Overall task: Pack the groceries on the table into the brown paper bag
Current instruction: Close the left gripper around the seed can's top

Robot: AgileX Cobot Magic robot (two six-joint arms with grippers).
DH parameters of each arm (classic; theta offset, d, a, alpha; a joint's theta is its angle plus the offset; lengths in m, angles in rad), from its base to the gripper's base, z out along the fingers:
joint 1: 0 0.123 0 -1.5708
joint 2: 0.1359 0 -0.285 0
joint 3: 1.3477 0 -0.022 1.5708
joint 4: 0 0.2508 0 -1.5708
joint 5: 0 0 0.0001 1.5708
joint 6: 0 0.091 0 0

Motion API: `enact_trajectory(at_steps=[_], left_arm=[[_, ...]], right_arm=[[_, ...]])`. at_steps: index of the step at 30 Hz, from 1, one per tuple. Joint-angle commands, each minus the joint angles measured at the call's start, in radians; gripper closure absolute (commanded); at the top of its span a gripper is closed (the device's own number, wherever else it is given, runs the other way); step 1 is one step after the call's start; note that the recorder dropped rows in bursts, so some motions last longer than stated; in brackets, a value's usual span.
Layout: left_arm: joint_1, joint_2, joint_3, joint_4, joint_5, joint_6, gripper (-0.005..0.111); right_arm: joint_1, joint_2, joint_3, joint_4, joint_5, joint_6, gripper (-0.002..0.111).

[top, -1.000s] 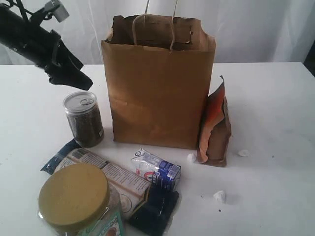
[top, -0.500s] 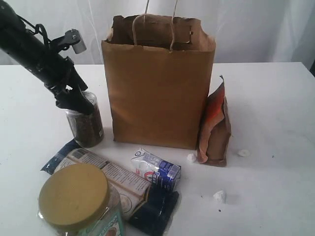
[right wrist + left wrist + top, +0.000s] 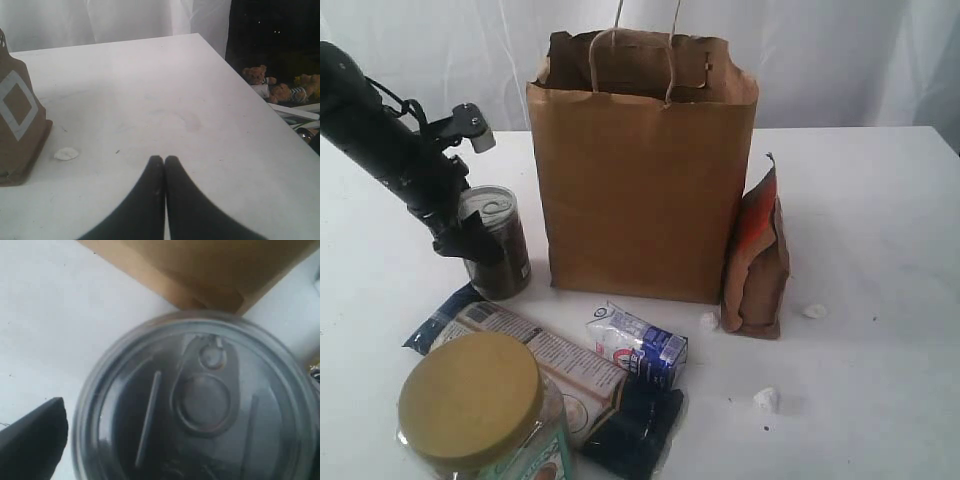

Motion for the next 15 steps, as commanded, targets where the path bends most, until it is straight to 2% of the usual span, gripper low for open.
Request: enact_trajectory(at_steps=[1,8,11,15], left_arm=[[-0.002,-0.007,0.01,-0.008,0.002,-0.043,0.002],[-0.002,-0.009,0.01,-0.008,0.007,-0.261,0.002],[-0.002,-0.01,0.01,-0.077,0.011,-0.27,0.002],[-0.002,-0.01,0.01,-0.088,-0.031,-0.279,0.002]], right_arm=[[0.0,-0.005,0.005,0.001,-0.002,-0.011,0.108],[0.0,-0.005,0.005,0.001,-0.002,-0.011,0.108],[0.0,-0.005,0.005,0.001,-0.002,-0.011,0.108],[0.0,-0.005,0.005,0.001,-0.002,-0.011,0.108]])
